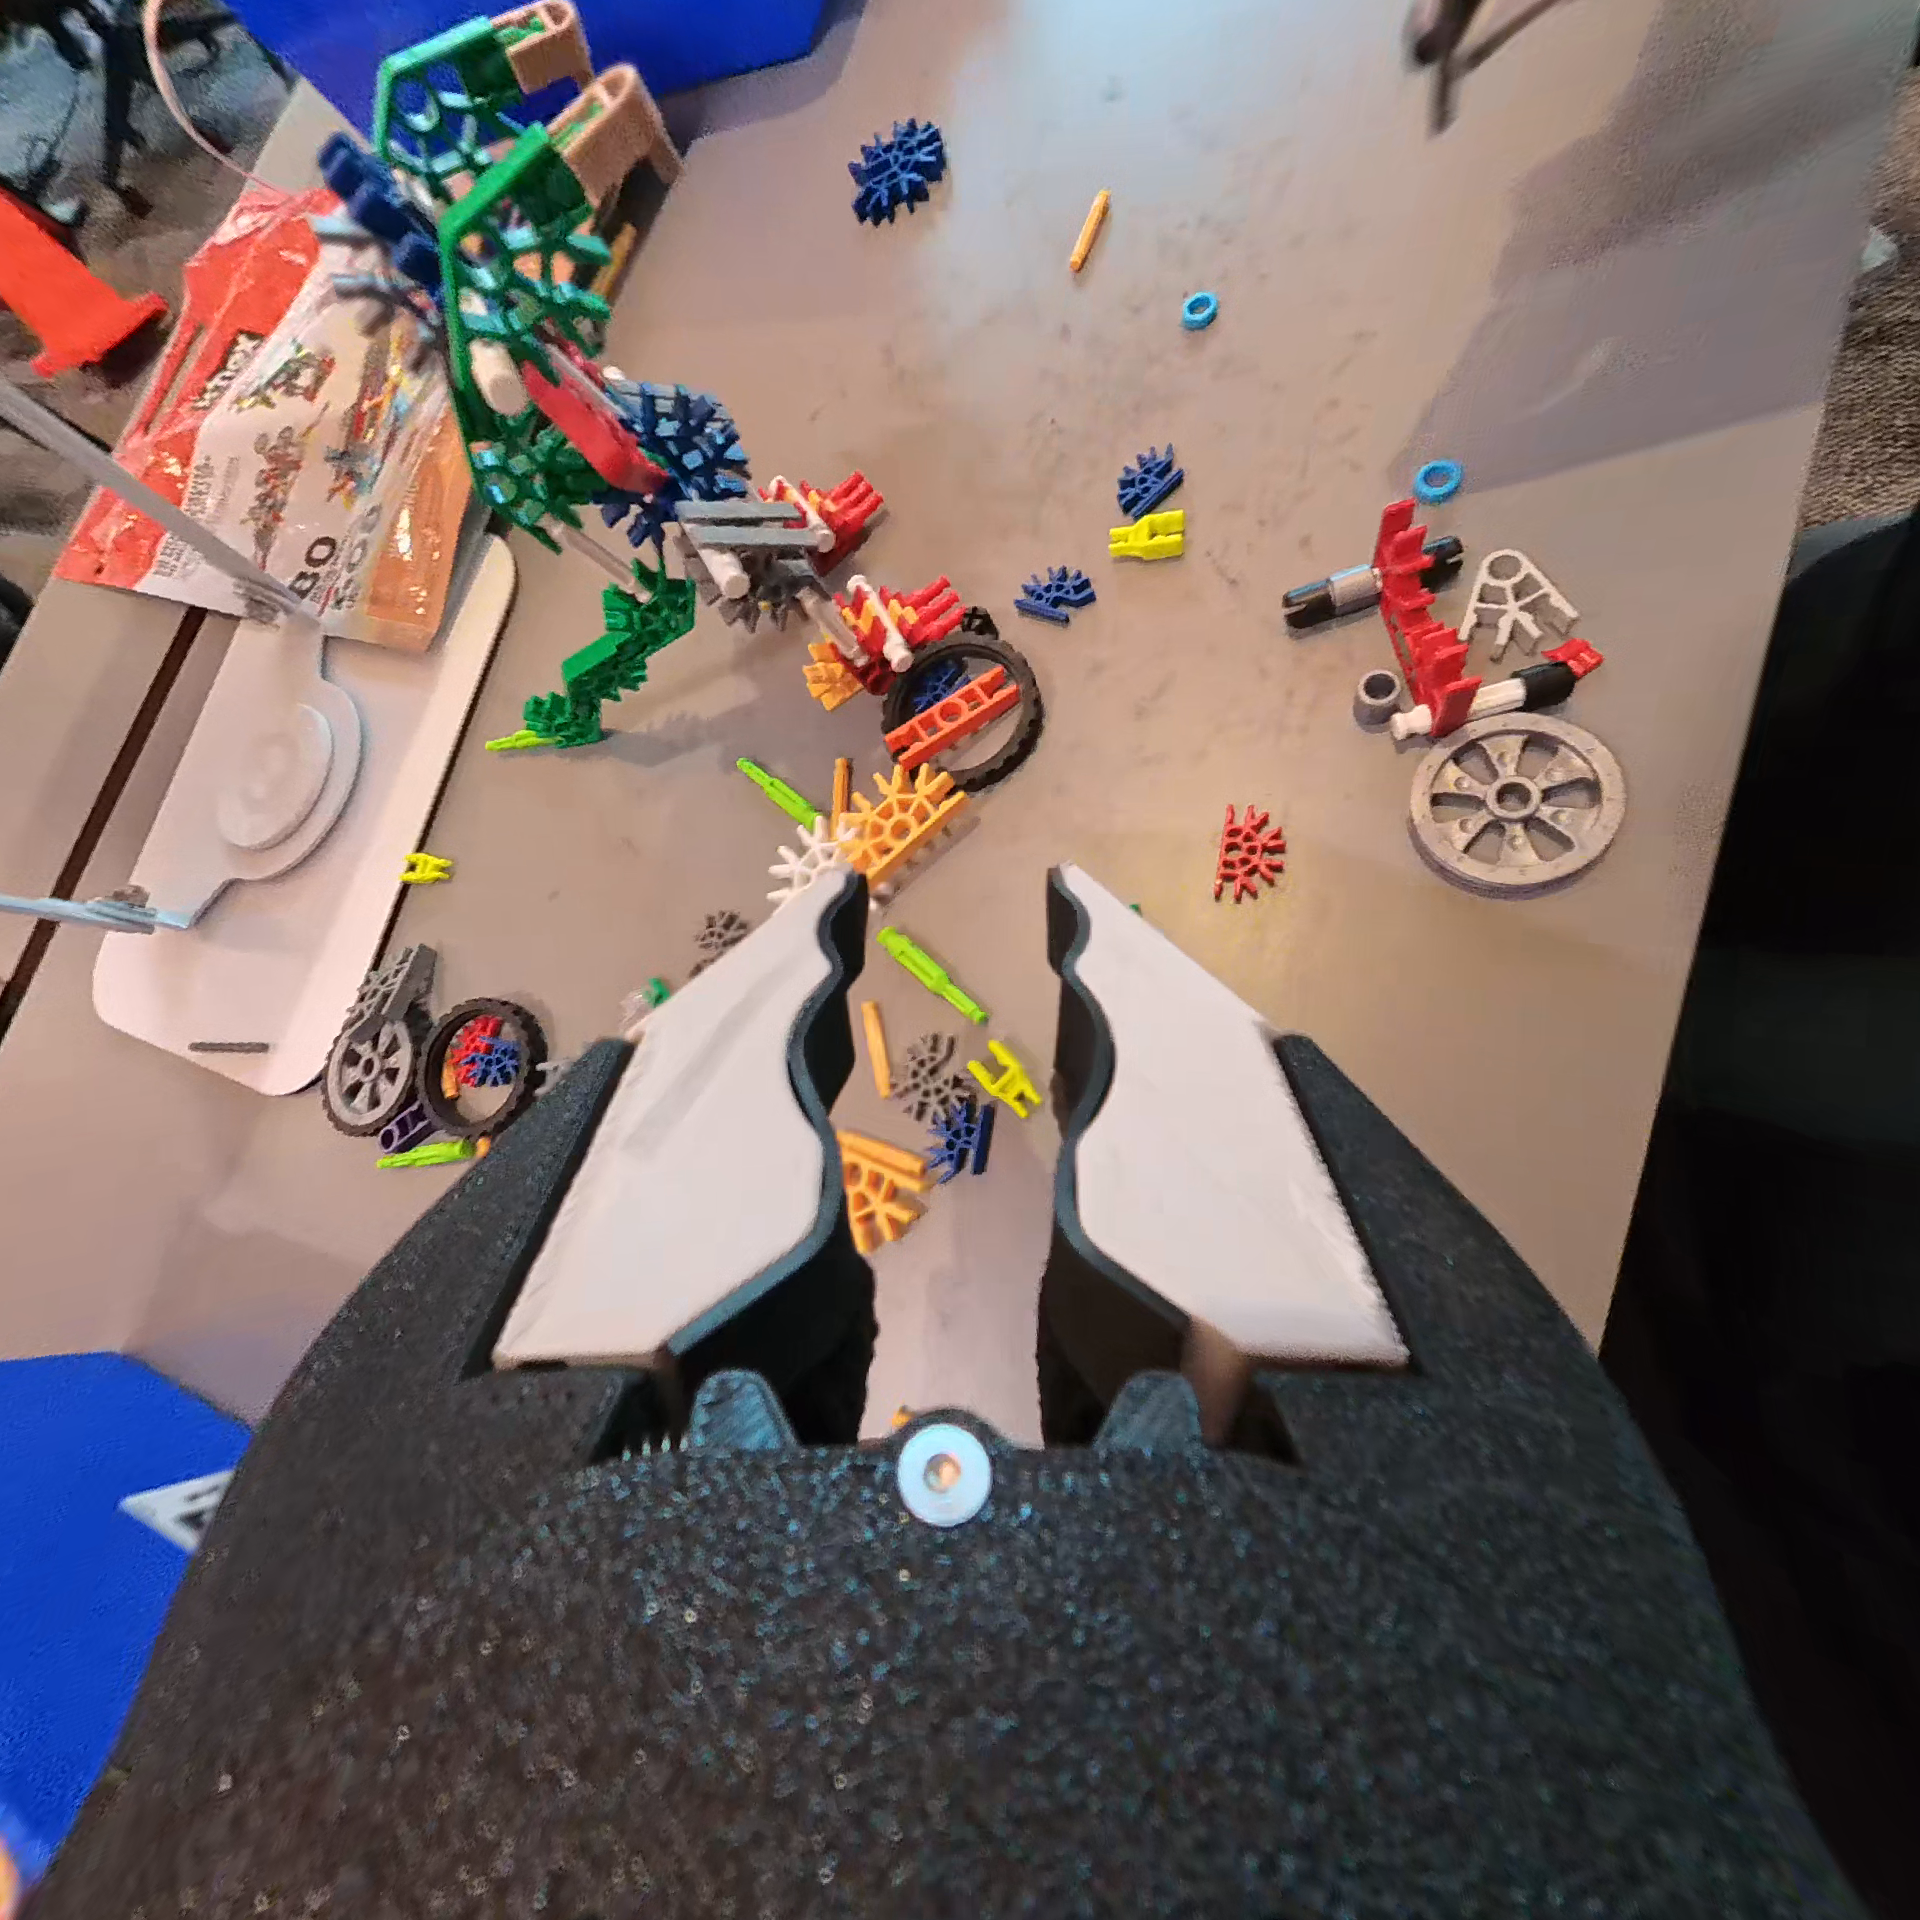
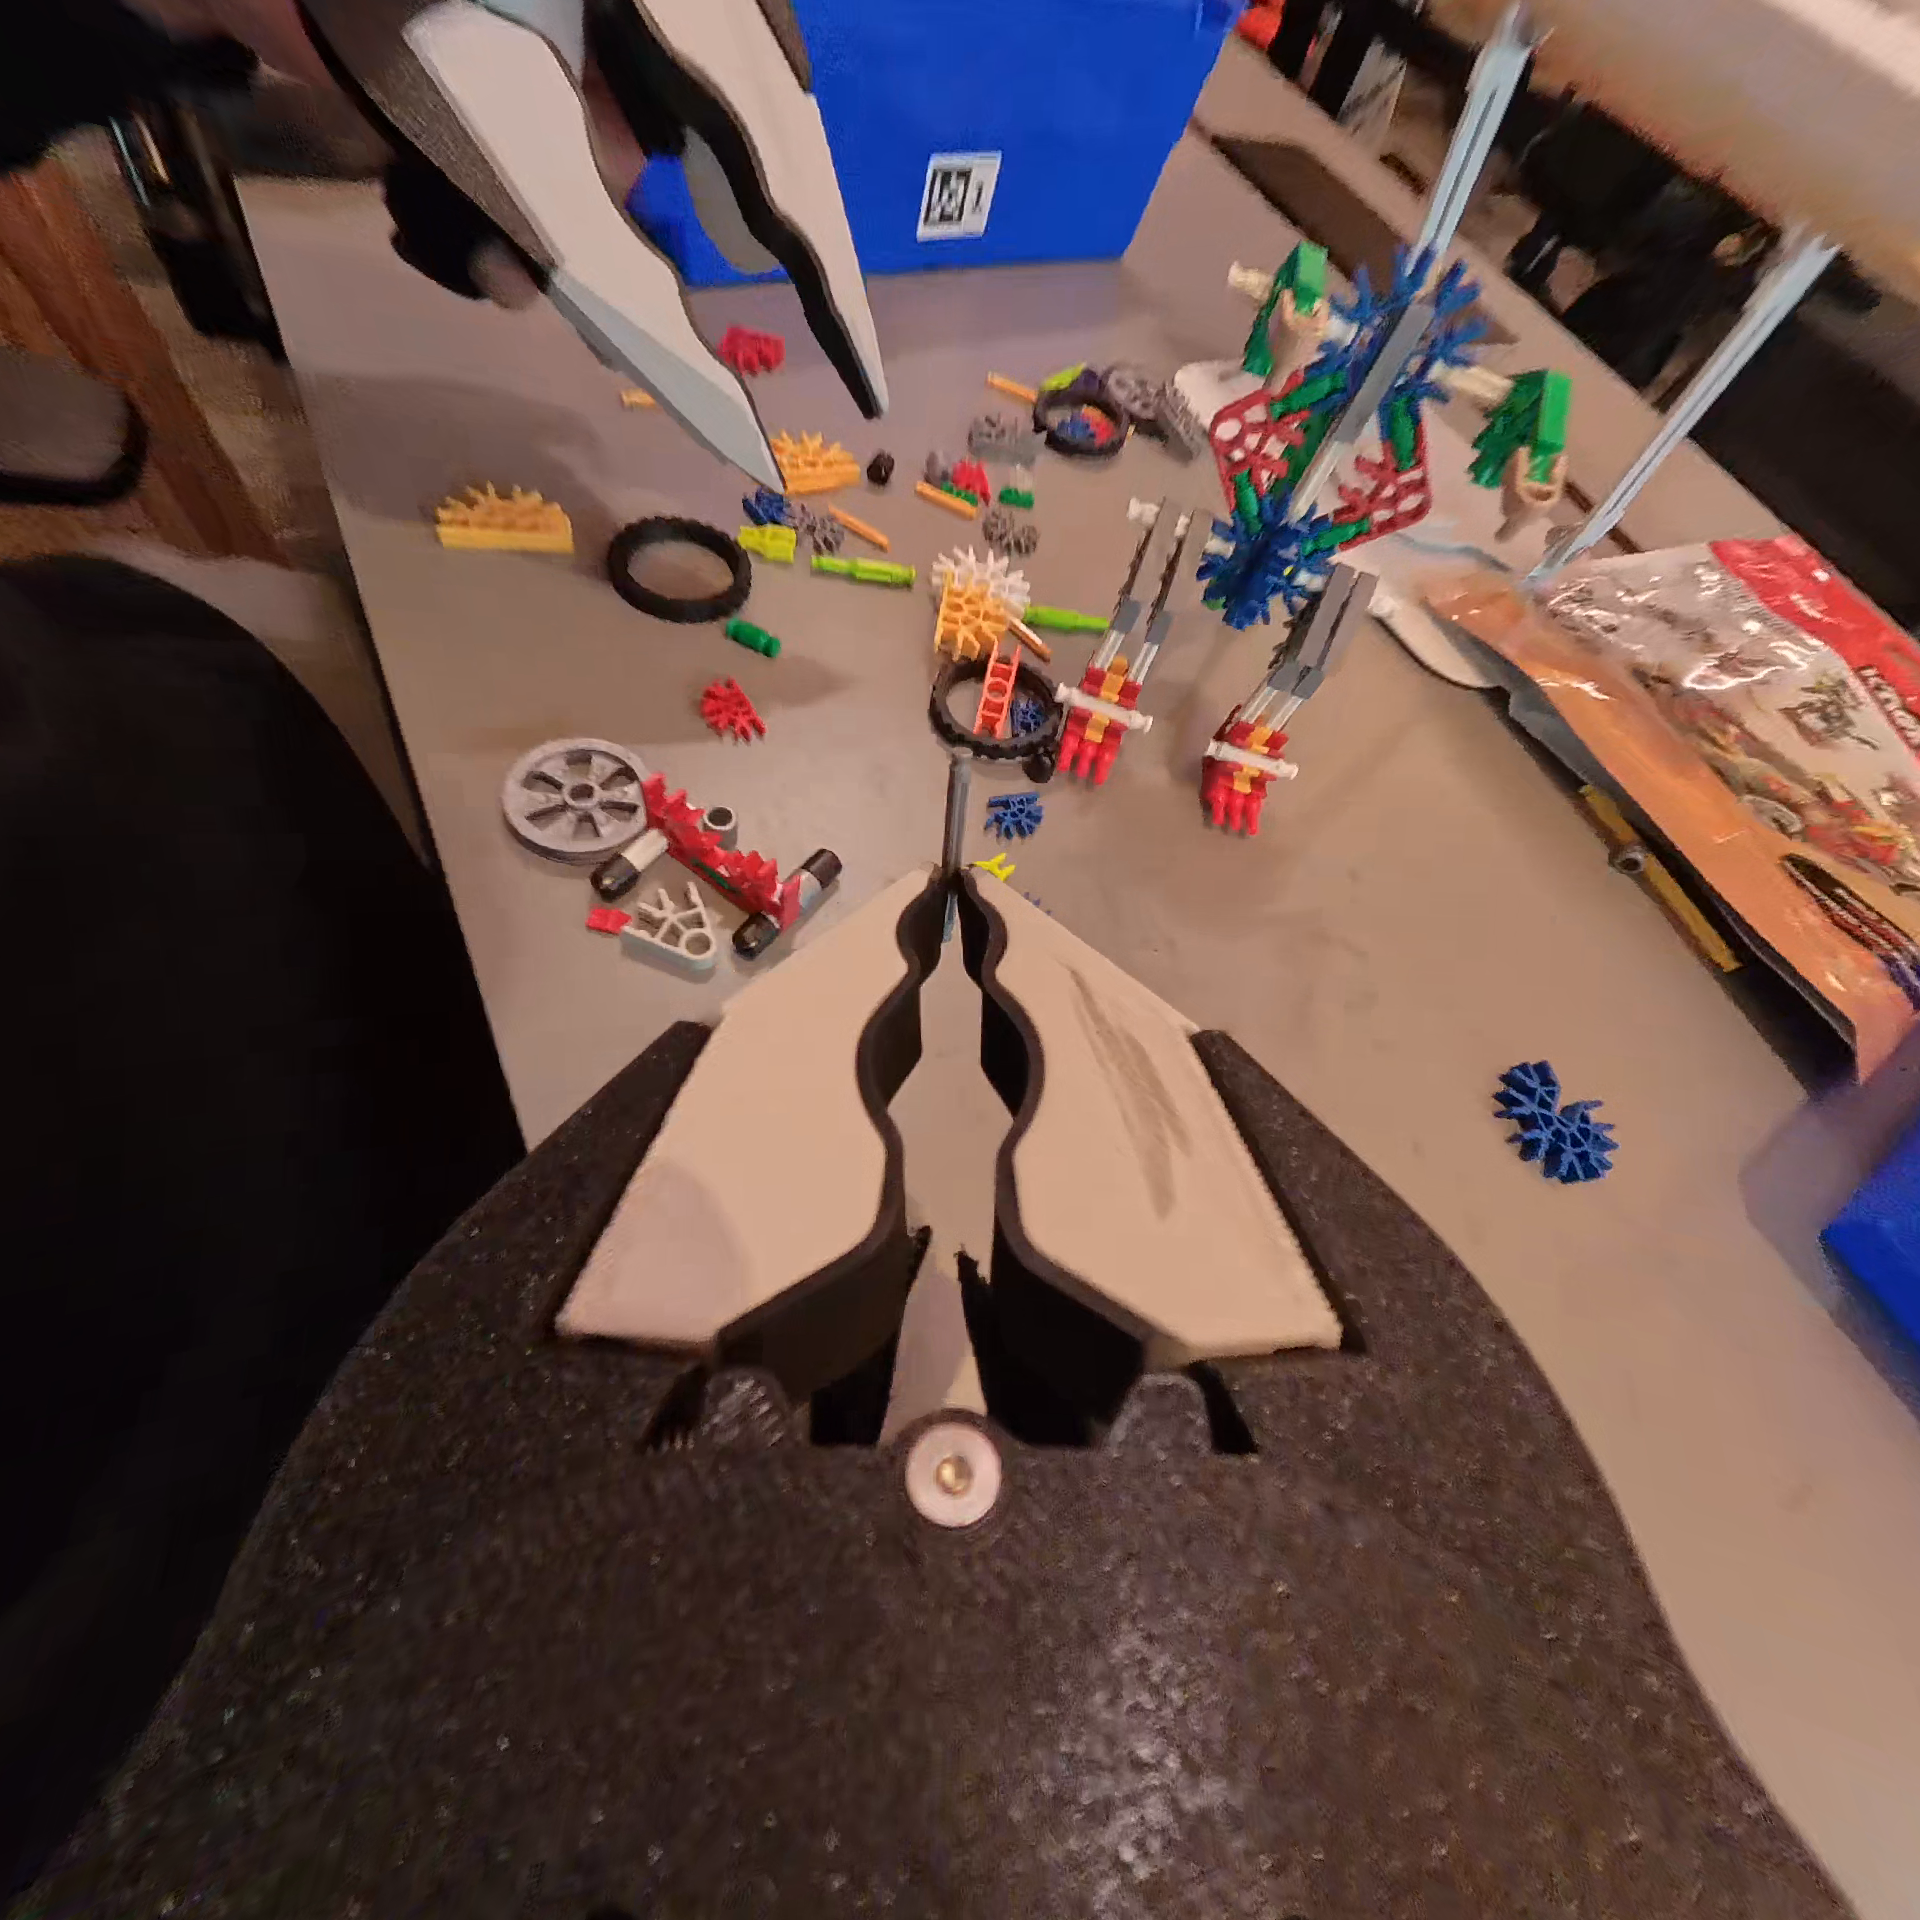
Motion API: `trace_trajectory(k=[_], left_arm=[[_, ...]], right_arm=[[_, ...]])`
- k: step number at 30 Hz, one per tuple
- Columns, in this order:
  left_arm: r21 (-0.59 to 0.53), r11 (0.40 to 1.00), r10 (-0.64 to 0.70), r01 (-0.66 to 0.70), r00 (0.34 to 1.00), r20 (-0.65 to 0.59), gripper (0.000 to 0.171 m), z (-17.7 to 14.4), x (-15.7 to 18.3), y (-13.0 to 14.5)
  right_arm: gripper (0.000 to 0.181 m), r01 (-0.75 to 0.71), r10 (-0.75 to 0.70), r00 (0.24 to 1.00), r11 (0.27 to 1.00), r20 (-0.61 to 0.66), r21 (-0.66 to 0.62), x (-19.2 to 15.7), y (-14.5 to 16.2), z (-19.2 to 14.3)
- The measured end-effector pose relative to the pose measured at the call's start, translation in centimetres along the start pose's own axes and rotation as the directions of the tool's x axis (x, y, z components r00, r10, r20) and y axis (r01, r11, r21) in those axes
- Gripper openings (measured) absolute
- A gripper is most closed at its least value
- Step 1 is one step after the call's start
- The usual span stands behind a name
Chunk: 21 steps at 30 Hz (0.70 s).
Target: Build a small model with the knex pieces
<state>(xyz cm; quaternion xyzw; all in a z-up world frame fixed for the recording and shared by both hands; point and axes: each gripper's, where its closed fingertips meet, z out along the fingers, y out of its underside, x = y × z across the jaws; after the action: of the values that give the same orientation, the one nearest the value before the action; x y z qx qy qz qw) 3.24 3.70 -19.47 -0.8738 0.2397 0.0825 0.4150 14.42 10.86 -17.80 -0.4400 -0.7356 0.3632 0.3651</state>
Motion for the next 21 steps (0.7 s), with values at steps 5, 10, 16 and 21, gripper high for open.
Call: trace_trajectory(k=[5, 10, 16, 21], left_arm=[[0.069, 0.997, 0.035, -0.028, 0.994, -0.105, 0.029, 2.3, 2.5, -2.1], [0.070, 0.992, 0.117, -0.106, 0.976, -0.185, 0.026, 5.4, 4.3, -4.4], [0.043, 0.988, 0.154, -0.148, 0.966, -0.209, 0.027, 8.4, 4.1, -5.2], [0.018, 0.988, 0.154, -0.154, 0.956, -0.250, 0.028, 9.7, 4.9, -5.0]], right_arm=[[0.001, 0.026, -0.022, 0.999, 0.992, 0.036, -0.120, 1.0, 1.6, 2.0], [0.001, 0.049, -0.035, 0.997, 0.976, 0.067, -0.211, 1.5, 3.2, 2.5], [0.001, 0.059, -0.031, 0.994, 0.960, 0.104, -0.275, 1.7, 4.8, 3.0], [0.002, 0.032, 0.009, 0.991, 0.953, 0.135, -0.302, 1.3, 6.0, 3.2]])
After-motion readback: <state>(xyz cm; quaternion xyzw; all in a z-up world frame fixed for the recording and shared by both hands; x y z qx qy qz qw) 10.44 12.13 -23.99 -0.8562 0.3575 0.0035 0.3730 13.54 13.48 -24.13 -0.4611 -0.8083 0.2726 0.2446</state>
